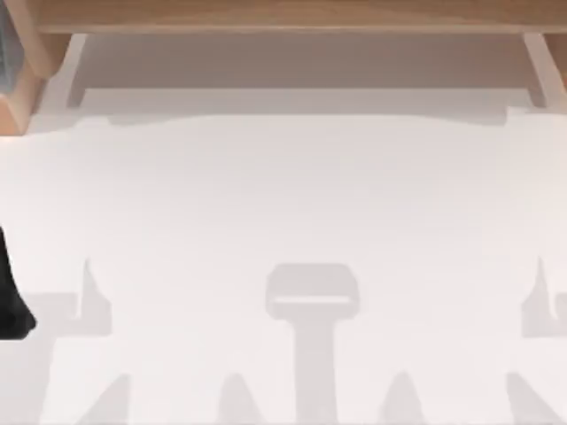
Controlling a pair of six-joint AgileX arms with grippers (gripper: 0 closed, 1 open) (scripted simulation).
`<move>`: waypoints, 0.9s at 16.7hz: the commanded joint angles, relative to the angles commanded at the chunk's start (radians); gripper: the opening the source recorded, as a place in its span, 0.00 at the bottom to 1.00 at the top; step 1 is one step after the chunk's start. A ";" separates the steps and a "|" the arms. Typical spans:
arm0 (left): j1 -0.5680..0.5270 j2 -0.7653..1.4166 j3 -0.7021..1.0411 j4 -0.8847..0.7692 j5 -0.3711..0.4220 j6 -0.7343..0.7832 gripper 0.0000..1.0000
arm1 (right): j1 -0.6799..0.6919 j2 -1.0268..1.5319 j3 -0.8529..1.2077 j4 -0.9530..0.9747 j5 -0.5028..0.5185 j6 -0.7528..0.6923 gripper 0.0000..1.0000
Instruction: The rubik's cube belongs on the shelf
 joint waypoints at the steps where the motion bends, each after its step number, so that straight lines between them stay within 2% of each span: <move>1: 0.000 0.000 0.000 0.000 0.000 0.000 1.00 | 0.000 0.000 0.000 0.000 0.000 0.000 1.00; 4: 0.000 0.000 0.000 0.000 0.000 0.000 1.00 | -0.014 0.029 0.028 0.028 0.000 -0.028 1.00; 7: 0.000 0.000 0.000 0.000 0.000 0.000 1.00 | -0.063 0.149 0.122 0.127 -0.006 -0.142 1.00; 11: 0.000 0.000 0.000 0.000 0.000 0.000 1.00 | -0.152 0.446 0.304 0.325 -0.034 -0.396 1.00; 15: 0.000 0.000 0.000 0.000 0.000 0.000 1.00 | -0.249 0.851 0.513 0.557 -0.090 -0.700 1.00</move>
